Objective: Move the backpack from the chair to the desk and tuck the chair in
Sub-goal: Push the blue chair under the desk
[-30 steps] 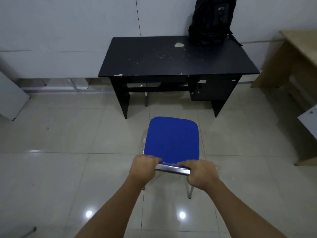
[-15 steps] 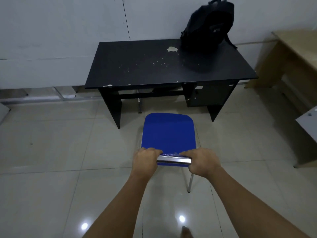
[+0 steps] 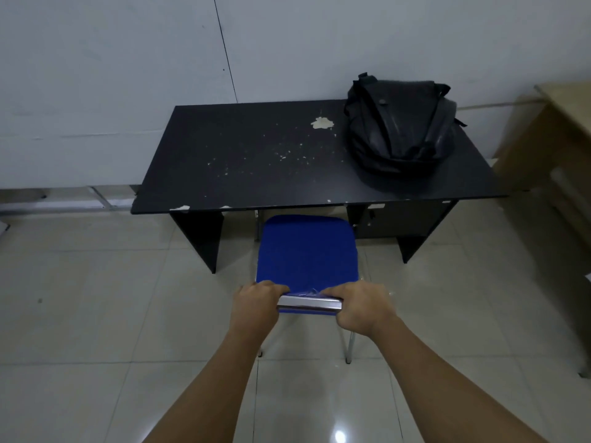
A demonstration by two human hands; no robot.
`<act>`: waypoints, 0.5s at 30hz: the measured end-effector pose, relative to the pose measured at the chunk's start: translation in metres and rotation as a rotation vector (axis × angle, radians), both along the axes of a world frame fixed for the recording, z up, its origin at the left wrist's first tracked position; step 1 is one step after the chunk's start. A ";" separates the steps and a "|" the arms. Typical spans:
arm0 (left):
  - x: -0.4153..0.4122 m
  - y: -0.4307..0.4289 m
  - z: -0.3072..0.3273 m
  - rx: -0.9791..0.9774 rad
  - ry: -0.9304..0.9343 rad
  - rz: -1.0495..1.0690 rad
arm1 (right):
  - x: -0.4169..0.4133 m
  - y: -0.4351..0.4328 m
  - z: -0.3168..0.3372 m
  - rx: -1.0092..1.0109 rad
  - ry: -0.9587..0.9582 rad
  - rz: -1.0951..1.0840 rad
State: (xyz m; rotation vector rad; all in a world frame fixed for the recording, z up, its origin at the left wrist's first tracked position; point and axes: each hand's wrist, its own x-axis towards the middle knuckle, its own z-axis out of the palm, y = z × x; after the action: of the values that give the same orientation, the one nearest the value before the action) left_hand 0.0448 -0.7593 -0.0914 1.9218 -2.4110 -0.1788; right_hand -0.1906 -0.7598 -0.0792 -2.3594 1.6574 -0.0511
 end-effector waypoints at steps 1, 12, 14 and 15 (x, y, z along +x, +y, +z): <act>-0.002 -0.012 0.000 0.000 0.006 0.003 | -0.002 -0.013 0.001 -0.008 0.002 0.007; -0.004 -0.144 0.004 -0.002 -0.008 -0.022 | -0.006 -0.145 -0.002 -0.036 0.052 -0.043; -0.012 -0.166 0.010 -0.023 0.014 -0.036 | -0.015 -0.169 0.005 -0.052 0.085 -0.068; -0.017 -0.179 0.013 -0.037 0.028 -0.047 | -0.020 -0.184 0.010 -0.050 0.105 -0.076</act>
State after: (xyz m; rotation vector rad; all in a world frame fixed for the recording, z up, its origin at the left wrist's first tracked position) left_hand 0.0274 -0.9388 -0.0779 1.8361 -2.4257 -0.1611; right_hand -0.2110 -0.9441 -0.0694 -2.3720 1.8150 0.0179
